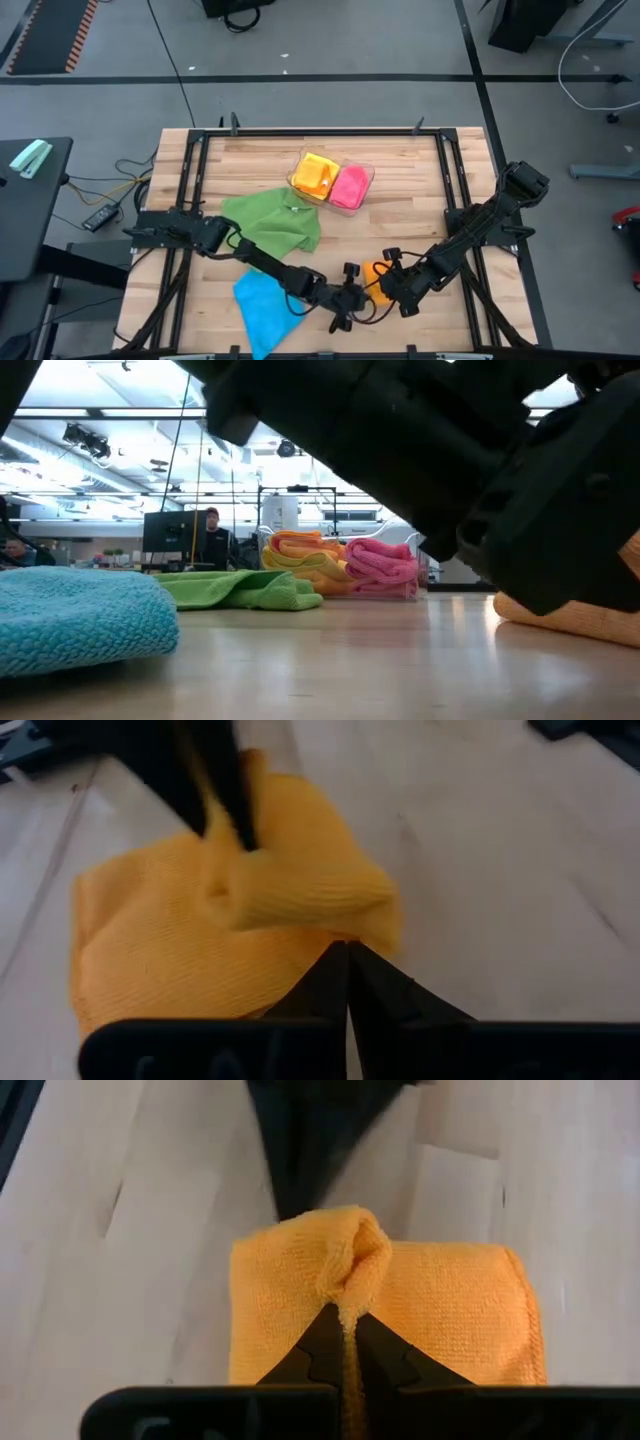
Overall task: Fold microfiber towels
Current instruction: Fold the orange microfiber cloth
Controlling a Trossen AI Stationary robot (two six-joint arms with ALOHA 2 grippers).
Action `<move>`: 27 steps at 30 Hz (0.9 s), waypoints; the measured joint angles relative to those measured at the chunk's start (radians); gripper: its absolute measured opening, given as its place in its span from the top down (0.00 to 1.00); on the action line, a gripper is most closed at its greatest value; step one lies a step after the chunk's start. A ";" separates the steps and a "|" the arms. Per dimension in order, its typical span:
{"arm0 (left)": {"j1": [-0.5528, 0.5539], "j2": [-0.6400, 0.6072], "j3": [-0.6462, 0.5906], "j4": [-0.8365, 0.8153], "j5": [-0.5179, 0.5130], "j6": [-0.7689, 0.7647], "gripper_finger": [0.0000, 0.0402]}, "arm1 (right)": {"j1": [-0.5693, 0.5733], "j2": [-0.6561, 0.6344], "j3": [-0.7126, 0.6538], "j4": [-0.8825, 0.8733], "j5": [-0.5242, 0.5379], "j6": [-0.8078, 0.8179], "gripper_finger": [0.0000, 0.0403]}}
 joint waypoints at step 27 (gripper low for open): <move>0.026 0.058 0.002 0.065 -0.027 -0.023 0.97 | -0.004 -0.099 0.000 -0.010 -0.025 -0.075 0.96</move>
